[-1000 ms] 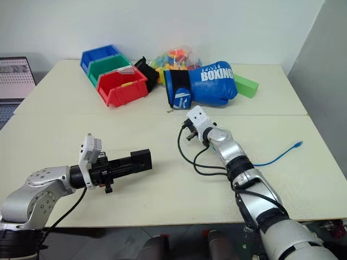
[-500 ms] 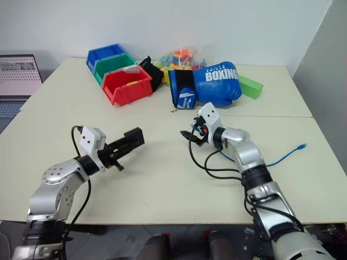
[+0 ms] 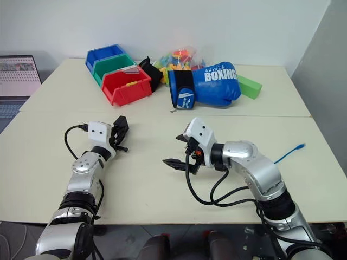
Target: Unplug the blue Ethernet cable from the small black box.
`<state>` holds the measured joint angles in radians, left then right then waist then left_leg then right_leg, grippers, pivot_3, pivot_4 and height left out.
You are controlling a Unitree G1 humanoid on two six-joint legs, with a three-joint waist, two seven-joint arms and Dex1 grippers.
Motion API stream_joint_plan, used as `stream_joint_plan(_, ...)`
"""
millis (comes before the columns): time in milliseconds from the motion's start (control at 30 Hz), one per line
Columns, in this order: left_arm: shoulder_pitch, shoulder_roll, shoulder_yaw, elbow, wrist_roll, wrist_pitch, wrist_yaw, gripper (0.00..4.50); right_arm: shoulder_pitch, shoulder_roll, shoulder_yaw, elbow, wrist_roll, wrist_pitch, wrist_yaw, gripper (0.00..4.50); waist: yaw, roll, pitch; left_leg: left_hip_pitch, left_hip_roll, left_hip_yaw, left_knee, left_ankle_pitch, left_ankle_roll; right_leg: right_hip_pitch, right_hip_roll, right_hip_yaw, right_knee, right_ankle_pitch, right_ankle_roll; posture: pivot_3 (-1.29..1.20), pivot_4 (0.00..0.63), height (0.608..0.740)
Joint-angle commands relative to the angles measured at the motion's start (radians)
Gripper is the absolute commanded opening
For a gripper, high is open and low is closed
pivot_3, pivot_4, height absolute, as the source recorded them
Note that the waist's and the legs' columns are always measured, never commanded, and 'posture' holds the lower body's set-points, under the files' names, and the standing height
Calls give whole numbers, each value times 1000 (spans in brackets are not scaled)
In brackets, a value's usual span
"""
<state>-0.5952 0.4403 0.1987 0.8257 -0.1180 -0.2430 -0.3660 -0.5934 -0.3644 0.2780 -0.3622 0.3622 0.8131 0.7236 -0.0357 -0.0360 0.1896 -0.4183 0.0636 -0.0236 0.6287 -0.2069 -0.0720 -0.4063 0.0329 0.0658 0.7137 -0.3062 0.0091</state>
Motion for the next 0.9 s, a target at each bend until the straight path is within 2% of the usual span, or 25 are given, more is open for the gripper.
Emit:
stream_joint_plan(33,16,-2,26,17,-34,4,-28,1835,-16,4,-1,-38,-2,-4,-21,4462,-1,0,0,0,0,0,0,0,0,0,0,0,0,0,0,0,150,740)
stream_joint_plan(267,68,1,33,-53,-55,22,-52,3299,-20,2,0,-29,0,-9,-28,4462,-2,0,0,0,0,0,0,0,0,0,0,0,0,0,0,0,150,740)
stream_joint_plan(400,138,13,35,-180,-73,100,-59,4204,-16,1,5,-33,-1,-8,-26,4462,-5,0,0,0,0,0,0,0,0,0,0,0,0,0,0,0,150,740)
stream_joint_plan(533,349,110,50,-585,-160,387,-144,4204,23,-21,-20,-44,7,-2,-28,4462,-24,0,0,1,1,1,-1,0,0,0,0,2,0,0,0,0,150,740)
stream_joint_plan(633,444,170,59,-769,-185,501,-169,4204,63,-44,-49,-60,11,-12,-32,4462,-22,0,0,1,1,-1,-1,0,0,0,-1,2,0,-1,0,0,150,740)
stream_joint_plan(733,515,247,99,-904,-238,589,-236,4204,112,-82,-92,-78,20,-30,-20,4462,-16,0,0,1,1,-2,-1,0,0,1,-1,3,0,-2,3,0,150,740)
stream_joint_plan(900,588,373,168,-1016,-325,682,-377,4204,182,-172,-185,-101,64,-53,35,4462,-14,-1,0,1,0,-1,-1,0,0,1,-1,3,-1,-3,4,0,150,740)
